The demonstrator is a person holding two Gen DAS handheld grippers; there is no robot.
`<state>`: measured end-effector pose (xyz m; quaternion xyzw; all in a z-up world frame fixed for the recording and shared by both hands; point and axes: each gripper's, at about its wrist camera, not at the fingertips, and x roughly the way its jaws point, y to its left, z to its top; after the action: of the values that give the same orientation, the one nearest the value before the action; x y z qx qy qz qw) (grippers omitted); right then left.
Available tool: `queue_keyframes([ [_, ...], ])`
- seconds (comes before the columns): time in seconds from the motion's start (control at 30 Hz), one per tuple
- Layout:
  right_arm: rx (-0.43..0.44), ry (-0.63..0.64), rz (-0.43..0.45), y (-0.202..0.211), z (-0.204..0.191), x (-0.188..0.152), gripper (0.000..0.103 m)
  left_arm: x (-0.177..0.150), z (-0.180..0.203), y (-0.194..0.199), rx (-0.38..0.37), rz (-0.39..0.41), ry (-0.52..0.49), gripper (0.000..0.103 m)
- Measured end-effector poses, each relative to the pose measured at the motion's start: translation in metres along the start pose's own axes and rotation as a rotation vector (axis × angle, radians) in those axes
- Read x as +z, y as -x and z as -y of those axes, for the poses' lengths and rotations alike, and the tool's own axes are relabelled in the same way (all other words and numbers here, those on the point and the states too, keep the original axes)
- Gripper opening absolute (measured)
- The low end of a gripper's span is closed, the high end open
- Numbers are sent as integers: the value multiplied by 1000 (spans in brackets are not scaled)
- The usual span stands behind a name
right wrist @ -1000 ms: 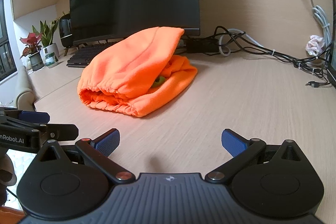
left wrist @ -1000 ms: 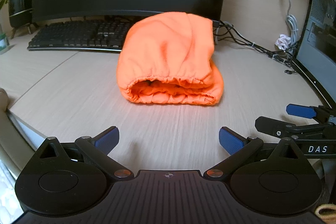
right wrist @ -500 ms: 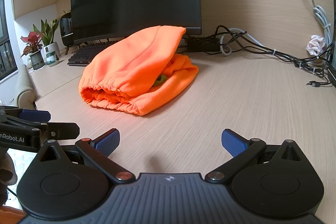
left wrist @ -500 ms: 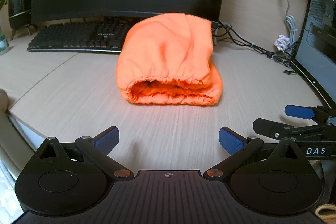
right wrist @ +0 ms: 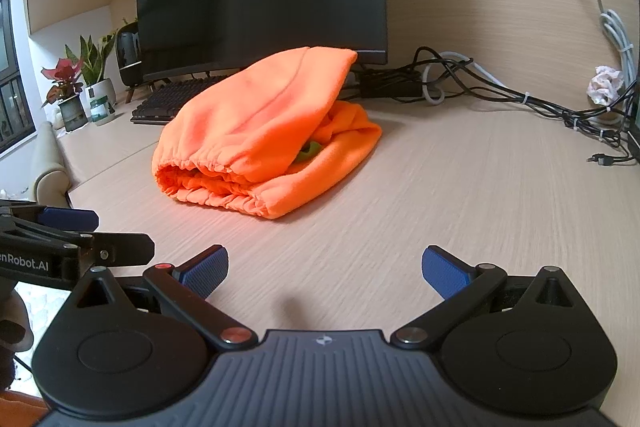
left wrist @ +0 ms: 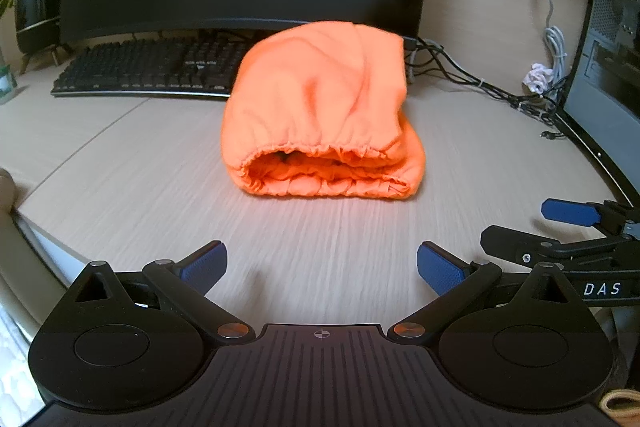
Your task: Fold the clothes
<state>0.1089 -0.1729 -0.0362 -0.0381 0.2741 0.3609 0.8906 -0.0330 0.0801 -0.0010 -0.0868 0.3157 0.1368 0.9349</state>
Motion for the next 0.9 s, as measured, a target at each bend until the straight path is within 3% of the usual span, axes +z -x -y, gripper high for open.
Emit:
queue_keyframes([
  [0.9, -3, 4, -19, -4, 2, -2, 103, 2, -3, -4, 3, -16, 9, 103],
])
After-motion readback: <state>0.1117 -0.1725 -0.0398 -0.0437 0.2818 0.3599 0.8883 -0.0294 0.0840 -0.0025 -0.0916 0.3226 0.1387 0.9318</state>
